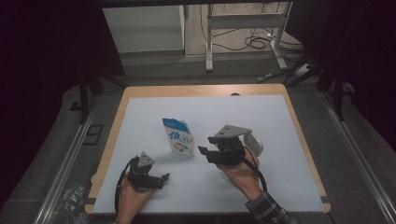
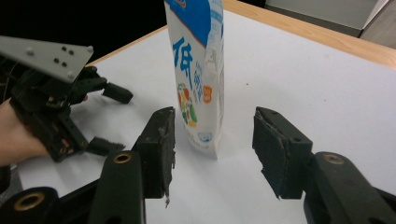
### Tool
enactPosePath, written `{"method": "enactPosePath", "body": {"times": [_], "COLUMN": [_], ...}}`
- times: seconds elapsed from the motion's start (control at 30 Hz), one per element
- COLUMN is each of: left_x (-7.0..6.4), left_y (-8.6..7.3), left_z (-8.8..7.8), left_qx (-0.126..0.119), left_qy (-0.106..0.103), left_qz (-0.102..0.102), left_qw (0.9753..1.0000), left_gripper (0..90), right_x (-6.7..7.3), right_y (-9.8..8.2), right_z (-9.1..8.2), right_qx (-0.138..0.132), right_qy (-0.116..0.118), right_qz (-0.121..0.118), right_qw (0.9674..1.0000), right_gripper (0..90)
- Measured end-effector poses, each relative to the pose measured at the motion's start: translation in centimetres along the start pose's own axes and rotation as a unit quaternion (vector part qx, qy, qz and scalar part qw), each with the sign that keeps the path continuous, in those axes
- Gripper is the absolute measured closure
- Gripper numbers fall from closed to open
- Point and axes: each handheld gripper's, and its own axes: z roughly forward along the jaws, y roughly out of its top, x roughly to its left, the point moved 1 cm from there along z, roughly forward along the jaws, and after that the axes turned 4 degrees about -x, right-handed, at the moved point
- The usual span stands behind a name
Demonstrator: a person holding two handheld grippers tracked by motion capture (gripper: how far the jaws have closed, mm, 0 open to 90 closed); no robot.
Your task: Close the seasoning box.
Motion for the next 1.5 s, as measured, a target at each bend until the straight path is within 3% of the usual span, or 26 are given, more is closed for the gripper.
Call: {"method": "enactPosePath", "body": {"times": [0.27,0.47,0.7,0.87,0.97,1.5], "left_x": [0.0,0.0,0.0,0.0,0.0,0.0], "left_y": [0.0,0.0,0.0,0.0,0.0,0.0], "left_z": [0.0,0.0,0.0,0.0,0.0,0.0], "left_qx": [0.003,0.002,0.002,0.002,0.001,0.001], "left_qy": [0.000,0.000,0.001,0.001,0.001,0.001], "left_qz": [0.003,0.003,0.003,0.003,0.003,0.003], "left_qw": [1.0000,1.0000,1.0000,1.0000,1.0000,1.0000], "left_gripper": [3.1,3.1,3.1,3.1,3.1,3.1], "right_x": [-0.4,-0.6,-1.1,-1.4,-1.7,-3.1], "right_y": [-1.4,-2.8,-3.9,-4.5,-5.1,-7.2], "right_z": [-1.8,-3.7,-5.4,-6.0,-6.8,-10.2], "right_qx": [0.007,0.010,0.010,0.013,0.006,-0.007], "right_qy": [0.018,0.004,-0.007,-0.010,-0.013,-0.039], "right_qz": [0.003,-0.012,-0.013,-0.012,0.001,0.028], "right_qw": [0.9998,0.9999,0.9998,0.9998,0.9999,0.9988], "right_gripper": [61.0,77.9,87.7,88.6,89.0,88.9]}}
